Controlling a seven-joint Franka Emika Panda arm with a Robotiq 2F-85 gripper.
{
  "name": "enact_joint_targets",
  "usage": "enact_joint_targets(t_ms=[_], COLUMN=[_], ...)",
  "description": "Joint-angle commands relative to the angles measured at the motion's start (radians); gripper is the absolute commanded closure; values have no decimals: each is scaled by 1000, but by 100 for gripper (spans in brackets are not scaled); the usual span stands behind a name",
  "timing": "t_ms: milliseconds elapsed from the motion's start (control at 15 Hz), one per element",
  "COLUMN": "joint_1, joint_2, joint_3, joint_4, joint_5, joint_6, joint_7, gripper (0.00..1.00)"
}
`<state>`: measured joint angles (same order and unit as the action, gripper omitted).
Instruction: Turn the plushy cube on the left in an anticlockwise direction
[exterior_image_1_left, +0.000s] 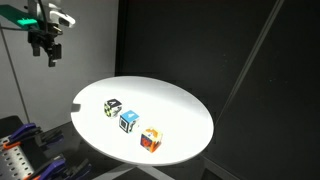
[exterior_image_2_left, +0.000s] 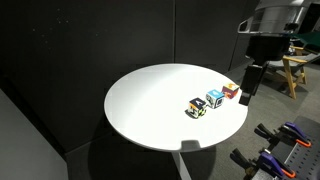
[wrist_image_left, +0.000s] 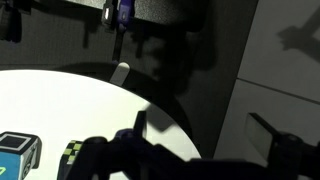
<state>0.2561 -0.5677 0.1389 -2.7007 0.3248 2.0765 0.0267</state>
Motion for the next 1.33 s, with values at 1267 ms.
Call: enact_joint_targets(t_ms=[1267], joint_1=[-93], joint_2=[153], joint_3=[32], joint_4=[157], joint_5=[-126], joint_6=[85], joint_7=[108], gripper=[0])
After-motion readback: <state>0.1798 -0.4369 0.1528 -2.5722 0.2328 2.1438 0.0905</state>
